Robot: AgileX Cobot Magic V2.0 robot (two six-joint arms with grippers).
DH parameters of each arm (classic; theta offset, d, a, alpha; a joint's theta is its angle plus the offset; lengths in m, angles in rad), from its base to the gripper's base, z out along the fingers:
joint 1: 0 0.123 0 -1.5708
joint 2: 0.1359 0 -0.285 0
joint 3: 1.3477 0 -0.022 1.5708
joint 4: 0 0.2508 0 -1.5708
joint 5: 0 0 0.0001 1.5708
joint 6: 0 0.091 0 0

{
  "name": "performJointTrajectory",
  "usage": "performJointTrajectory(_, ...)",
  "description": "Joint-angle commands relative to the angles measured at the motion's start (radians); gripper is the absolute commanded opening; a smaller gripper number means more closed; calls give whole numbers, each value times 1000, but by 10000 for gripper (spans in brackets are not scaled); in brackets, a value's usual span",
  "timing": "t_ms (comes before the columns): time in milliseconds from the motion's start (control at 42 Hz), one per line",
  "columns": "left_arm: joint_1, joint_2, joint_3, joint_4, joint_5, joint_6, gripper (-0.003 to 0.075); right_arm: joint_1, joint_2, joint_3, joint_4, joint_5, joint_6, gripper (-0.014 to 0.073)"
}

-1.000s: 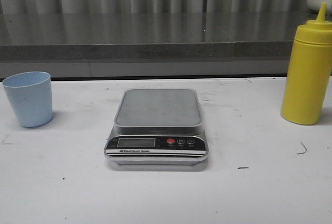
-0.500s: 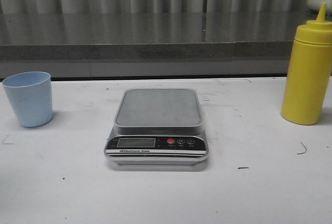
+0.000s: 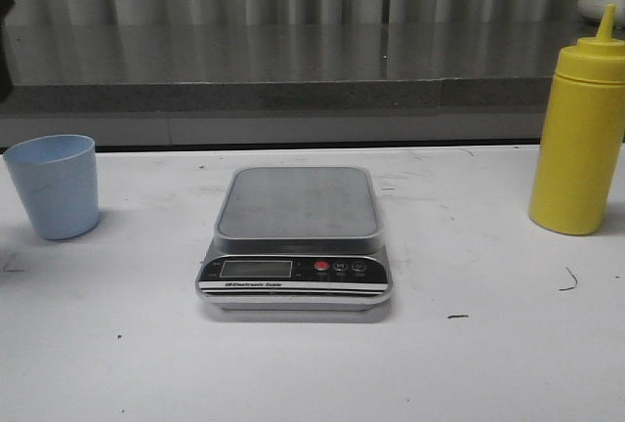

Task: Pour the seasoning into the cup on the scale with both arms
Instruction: 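Lower the left gripper onto the light blue cup and grasp it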

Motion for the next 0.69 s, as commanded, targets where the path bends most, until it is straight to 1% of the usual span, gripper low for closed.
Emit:
performJointTrajectory(0,-13,39,-79,-3,-37,-3,544,-7,6,-29,-12,-60,-12,552)
performJointTrajectory(190,-13,166,-160,-3,-32,-3,544,-7,6,-29,-12,-60,-12,552)
performJointTrajectory(333,-13,223,-189,0,-46,-3,543,-7,6,-29,-12,-60,-12,552)
performJointTrajectory(381,-13,239,-189,0,-53,-3,531,-7,6,-29,-12,-60,-12,552)
performJointTrajectory(476,-13,253,-189,0,-53,-3,455,-7,6,-29,-12,-60,-12,552)
performJointTrajectory(595,-13,257,-189,0,-48,-3,309,-7,6,-29,-12,-60,-12,552)
performJointTrajectory(667,-13,257,-189,0,-48,-3,240,-7,6,-29,-12,-60,-12,552)
